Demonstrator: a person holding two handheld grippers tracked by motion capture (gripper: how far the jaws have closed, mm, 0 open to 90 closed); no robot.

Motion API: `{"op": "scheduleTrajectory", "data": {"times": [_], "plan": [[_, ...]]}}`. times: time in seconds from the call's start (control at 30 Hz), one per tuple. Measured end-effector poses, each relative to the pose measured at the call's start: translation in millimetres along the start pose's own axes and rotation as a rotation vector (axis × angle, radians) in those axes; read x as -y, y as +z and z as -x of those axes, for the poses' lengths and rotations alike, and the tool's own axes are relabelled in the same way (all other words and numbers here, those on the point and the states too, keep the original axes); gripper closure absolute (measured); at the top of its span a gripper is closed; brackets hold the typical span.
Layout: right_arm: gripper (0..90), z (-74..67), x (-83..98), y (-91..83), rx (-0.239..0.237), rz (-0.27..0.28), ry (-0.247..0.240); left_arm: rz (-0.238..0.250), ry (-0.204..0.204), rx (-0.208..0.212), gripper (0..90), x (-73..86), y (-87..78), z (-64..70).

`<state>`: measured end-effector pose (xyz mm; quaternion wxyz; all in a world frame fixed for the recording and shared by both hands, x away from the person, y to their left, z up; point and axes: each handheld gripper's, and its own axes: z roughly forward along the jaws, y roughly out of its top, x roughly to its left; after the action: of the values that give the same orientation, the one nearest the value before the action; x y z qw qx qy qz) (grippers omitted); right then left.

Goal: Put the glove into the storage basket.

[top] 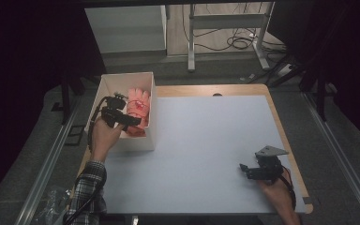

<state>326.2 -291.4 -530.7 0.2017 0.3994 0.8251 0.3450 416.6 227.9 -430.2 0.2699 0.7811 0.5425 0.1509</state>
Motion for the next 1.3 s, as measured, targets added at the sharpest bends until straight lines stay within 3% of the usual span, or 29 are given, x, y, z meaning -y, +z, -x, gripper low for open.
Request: {"op": "scheduleTrajectory", "data": {"times": [0.33, 0.7, 0.93, 1.3], "plan": [[18.5, -0.1, 0.0, 0.0, 0.002, 0.0, -0.001, 0.084, 0.061, 0.042, 4.3, 22.8, -25.0, 14.5], [18.4, -0.1, -0.1, -0.1, 0.003, -0.001, -0.001, 0.159, 0.121, 0.11, 4.5, 54.4, -40.4, 41.5], [18.4, -0.1, -0.2, -0.1, 0.002, -0.001, 0.0, 0.215, 0.147, 0.162, 4.7, 79.2, -31.1, 62.1], [18.3, -0.2, -0.1, -0.1, 0.003, -0.001, 0.0, 0.229, 0.187, 0.248, 4.5, 110.2, 4.9, 87.5]]}}
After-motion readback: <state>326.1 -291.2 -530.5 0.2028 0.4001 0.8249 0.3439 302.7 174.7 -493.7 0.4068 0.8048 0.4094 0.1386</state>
